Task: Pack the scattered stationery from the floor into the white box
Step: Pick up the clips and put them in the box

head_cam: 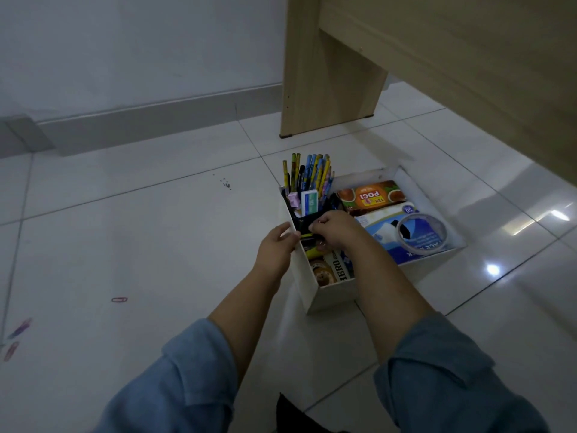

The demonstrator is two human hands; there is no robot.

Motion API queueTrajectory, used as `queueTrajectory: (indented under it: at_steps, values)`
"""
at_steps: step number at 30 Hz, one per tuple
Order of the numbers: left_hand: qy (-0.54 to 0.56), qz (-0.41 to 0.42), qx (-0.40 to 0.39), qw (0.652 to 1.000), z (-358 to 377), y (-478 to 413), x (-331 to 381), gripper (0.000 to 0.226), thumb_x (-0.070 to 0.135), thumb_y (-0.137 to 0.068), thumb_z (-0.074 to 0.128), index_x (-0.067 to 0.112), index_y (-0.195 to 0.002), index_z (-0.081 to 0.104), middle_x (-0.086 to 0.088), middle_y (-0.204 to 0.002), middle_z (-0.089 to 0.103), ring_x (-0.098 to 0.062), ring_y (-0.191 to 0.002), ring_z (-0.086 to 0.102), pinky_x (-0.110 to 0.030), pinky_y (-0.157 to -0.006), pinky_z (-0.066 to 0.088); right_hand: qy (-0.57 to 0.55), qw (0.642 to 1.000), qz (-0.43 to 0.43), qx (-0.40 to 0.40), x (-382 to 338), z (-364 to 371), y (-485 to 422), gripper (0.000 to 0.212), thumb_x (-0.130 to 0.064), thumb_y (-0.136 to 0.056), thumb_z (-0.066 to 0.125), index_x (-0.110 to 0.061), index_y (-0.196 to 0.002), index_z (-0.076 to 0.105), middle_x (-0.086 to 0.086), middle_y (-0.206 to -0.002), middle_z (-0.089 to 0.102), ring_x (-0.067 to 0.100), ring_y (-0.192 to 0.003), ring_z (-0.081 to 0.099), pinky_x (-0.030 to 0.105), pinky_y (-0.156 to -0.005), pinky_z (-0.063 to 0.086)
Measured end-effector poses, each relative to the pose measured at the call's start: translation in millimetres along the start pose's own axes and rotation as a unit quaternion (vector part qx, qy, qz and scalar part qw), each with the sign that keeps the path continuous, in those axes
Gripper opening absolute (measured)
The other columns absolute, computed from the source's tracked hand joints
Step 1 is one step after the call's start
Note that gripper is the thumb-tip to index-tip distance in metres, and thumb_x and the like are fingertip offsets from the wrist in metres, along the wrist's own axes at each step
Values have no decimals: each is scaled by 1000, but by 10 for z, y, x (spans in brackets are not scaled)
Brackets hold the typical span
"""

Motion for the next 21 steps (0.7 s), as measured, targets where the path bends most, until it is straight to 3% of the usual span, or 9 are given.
queueTrajectory:
  at_steps: [5,11,14,18,21]
  values:
    - [4,-3,-6,1000,-14,-22,-12,47,19,-93,53,12,-139,43,-13,-134,53,-25,-116,52,-36,-103,41,20,1000,20,2,11,20,15,32,-11,-93,51,2,-121,57,22,-122,61,34,-110,62,32,-80,53]
    - [15,-3,-7,1000,-22,-33,-23,48,19,-92,55,12,-138,43,-14,-133,53,-18,-106,51,-33,-99,40,65,996,31,-52,41,-8,80,27,-6,-90,55,1,-115,62,20,-121,61,31,-111,59,42,-97,51]
    - [15,-3,-11,1000,-20,-39,-25,48,19,-93,55,12,-139,42,-14,-136,51,-19,-107,50,-32,-98,40,24,997,36,-58,19,-32,79,29,-8,-90,56,2,-117,60,22,-121,61,27,-98,63,36,-88,54]
    - [13,-8,-14,1000,-34,-34,-33,48,21,-93,55,14,-139,42,-14,-139,49,-25,-118,51,-31,-97,39,40,997,43,-55,9,-51,72,32,-8,-92,51,3,-122,56,24,-123,60,35,-105,64,39,-85,55]
    - [20,-6,-15,1000,-32,-31,-40,48,21,-93,55,14,-138,42,-14,-137,50,-19,-106,50,-30,-95,39,50,997,42,-38,18,-52,65,31,-9,-93,49,2,-121,56,24,-122,61,28,-86,62,37,-73,57]
Point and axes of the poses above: each hand's wrist, its own y-axis away from the middle knuckle, its own z-axis out of the palm, x = y × z, the point moved 1 cm from there along -y, towards the middle knuckle
